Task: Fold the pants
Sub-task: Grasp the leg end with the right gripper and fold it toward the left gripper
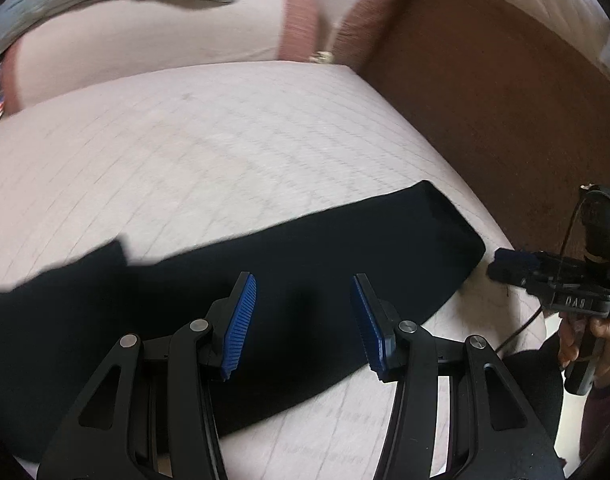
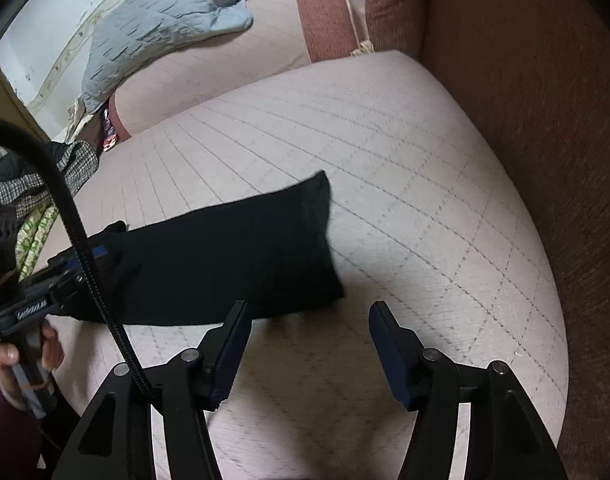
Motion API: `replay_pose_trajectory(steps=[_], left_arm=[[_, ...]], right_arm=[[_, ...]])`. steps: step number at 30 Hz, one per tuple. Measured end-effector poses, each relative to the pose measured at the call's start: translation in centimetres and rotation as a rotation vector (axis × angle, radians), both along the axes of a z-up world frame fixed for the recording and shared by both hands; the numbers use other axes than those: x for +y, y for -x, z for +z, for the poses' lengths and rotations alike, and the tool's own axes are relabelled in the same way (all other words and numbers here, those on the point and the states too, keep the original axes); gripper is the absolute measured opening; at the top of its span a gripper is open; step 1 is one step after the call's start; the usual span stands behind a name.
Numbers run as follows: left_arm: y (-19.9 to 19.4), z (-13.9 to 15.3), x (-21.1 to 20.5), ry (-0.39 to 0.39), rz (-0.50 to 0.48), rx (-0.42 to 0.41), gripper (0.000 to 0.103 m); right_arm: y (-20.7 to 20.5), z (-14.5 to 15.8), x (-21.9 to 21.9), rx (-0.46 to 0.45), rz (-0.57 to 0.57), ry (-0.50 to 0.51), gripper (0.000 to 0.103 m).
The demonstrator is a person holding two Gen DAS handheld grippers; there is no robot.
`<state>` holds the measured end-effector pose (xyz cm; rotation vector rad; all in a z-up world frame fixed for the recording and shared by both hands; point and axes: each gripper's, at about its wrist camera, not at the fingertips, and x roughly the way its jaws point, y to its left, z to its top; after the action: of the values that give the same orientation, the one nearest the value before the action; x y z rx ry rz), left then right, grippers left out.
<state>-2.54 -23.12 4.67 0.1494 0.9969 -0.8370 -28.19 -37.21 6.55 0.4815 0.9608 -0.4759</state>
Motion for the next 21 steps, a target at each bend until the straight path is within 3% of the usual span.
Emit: replay_pose_trajectory(steps=[6, 16, 21], left_arm=[[-1.5, -0.3, -6.8, -0.016, -0.148, 0.006, 0.049], [-3.5, -3.2, -14.6, -0.068, -0.314, 0.105, 0.049], [-3.1, -4.1, -17.8, -0.092, -0.385, 0.056, 0.059]], right_arm=[[-0.1, -2.0, -2.1, -0.095, 0.107, -0.165, 0.059], [-1.9, -3.4, -3.2, -0.163, 0.228, -0.208, 0.060], [-2.4, -4.1, -3.8, -0.188, 0.254, -0.238, 0.060]])
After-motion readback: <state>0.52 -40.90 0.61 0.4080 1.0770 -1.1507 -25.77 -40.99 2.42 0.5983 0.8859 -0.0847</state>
